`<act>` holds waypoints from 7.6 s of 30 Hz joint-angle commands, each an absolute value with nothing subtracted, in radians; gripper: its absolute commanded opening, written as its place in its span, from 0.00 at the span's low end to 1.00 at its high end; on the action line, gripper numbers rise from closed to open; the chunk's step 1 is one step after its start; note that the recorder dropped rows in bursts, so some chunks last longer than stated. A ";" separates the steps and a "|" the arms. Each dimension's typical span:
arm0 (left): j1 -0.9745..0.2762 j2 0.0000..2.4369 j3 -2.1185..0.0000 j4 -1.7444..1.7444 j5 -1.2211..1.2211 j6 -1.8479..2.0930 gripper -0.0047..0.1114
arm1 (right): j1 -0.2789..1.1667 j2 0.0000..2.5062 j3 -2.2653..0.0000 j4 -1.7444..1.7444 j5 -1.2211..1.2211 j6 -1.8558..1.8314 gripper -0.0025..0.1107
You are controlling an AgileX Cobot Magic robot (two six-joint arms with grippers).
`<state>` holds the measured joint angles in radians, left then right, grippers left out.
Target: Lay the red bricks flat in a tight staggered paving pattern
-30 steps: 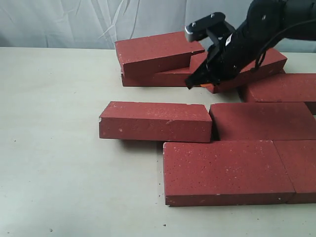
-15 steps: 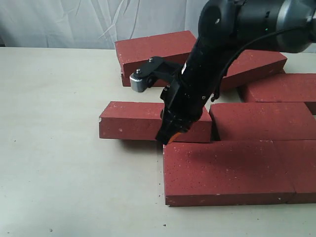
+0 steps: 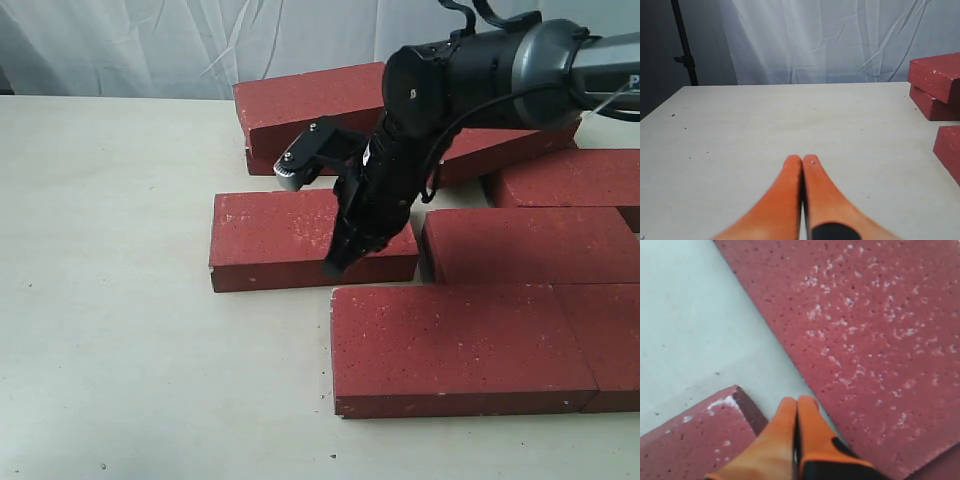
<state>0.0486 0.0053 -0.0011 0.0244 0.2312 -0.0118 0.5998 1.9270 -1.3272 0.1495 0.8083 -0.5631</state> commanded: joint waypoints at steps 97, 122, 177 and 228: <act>0.049 0.000 0.000 0.027 0.225 -0.017 0.04 | 0.733 2.496 -2.349 0.176 1.012 -0.353 0.02; 0.049 0.000 0.000 0.027 0.225 -0.017 0.04 | 0.733 2.593 -2.407 -0.021 1.173 -0.316 0.02; 0.049 0.000 0.000 0.027 0.225 -0.017 0.04 | 0.616 2.463 -2.156 -0.078 1.221 -0.314 0.02; 0.049 0.000 0.000 0.027 0.225 -0.019 0.04 | 0.559 2.321 -1.921 0.478 1.062 -0.602 0.02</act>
<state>0.0486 0.0053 -0.0011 0.0244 0.2312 -0.0118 0.5654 2.3564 -1.9055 0.4614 1.0203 -0.5892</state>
